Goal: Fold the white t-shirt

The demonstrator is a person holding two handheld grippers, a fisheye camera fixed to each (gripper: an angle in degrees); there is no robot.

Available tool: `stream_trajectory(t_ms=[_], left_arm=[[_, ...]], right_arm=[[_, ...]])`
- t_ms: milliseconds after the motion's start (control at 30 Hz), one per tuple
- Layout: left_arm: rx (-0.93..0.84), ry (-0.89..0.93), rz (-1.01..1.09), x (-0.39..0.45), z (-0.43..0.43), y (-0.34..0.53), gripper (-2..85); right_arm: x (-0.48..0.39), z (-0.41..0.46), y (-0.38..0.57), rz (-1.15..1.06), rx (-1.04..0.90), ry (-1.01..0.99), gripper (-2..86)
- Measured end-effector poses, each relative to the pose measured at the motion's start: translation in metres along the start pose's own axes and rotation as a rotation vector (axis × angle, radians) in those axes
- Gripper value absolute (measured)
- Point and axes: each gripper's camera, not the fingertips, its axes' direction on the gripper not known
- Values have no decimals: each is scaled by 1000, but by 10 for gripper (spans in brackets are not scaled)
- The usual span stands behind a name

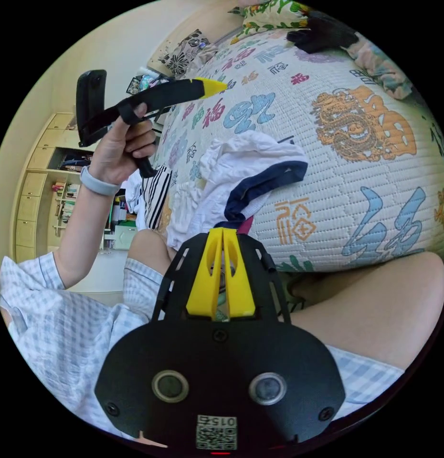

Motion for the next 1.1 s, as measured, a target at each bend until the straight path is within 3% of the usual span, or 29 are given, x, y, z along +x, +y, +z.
stream_trajectory(t_ms=[167, 300, 367, 533, 700, 767, 900, 1000, 1100], left_arm=[[-270, -42, 100, 52, 62, -20, 91], [-370, -268, 150, 85, 89, -26, 32], [-365, -255, 135, 89, 83, -25, 14], [-79, -171, -39, 88, -13, 1, 2], [194, -151, -200, 85, -136, 60, -1], [233, -157, -222, 89, -165, 79, -2], [259, -172, -254, 102, -212, 117, -3], [274, -172, -271, 112, -241, 142, -3], [329, -165, -289, 125, -279, 169, -4]], right_arm=[[-15, 11, 24, 30, 28, -22, -7], [-31, 18, 45, 40, 60, -31, -6], [-44, 18, 60, 41, 83, -24, -4], [-68, 22, 88, 23, 111, 26, 40], [-99, 60, 95, -26, -22, 105, 90], [-110, 88, 95, -34, -124, 111, 98], [-131, 114, 96, -58, -124, 181, 94], [-152, 140, 97, -79, -172, 303, 60], [-175, 145, 109, -89, -165, 275, 8]])
